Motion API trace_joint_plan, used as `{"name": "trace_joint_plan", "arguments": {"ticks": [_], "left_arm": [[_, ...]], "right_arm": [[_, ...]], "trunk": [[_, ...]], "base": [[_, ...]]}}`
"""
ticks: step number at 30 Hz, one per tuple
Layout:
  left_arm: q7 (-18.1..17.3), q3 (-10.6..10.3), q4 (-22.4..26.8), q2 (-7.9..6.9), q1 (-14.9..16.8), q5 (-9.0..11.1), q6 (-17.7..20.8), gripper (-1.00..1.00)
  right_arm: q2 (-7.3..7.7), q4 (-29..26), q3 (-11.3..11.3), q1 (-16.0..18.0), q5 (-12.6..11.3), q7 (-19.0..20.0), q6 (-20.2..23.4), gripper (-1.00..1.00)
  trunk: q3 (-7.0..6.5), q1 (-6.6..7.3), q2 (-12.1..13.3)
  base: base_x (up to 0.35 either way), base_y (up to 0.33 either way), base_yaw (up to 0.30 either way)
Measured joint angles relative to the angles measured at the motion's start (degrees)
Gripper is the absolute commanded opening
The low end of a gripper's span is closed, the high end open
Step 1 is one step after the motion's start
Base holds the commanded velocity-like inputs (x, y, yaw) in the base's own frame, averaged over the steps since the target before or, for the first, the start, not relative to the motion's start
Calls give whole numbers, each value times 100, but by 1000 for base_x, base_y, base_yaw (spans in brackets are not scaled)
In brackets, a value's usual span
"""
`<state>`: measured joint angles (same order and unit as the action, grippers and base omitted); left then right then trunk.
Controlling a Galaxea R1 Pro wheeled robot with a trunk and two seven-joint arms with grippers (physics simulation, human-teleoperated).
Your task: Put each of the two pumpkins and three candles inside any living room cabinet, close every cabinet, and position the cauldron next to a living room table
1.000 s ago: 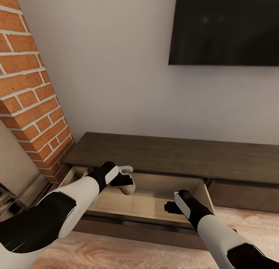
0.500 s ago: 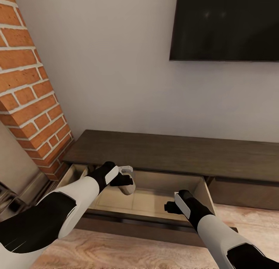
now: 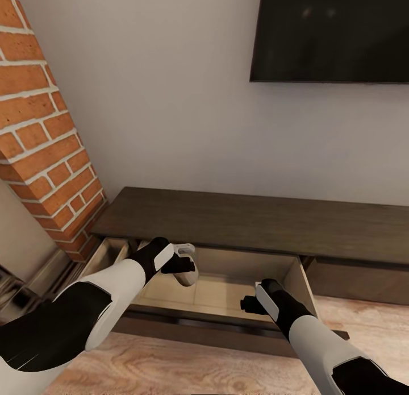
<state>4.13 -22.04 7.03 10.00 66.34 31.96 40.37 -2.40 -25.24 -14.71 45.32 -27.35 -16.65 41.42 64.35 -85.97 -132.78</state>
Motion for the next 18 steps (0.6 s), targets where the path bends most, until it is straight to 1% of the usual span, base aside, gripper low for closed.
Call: {"name": "trace_joint_plan", "arguments": {"ticks": [18], "left_arm": [[-5,12,1,0,-3,-2,-9,-100]], "right_arm": [[-2,0,-6,0,0,0,0,100]], "trunk": [[153,0,0]], "base": [[0,0,0]]}}
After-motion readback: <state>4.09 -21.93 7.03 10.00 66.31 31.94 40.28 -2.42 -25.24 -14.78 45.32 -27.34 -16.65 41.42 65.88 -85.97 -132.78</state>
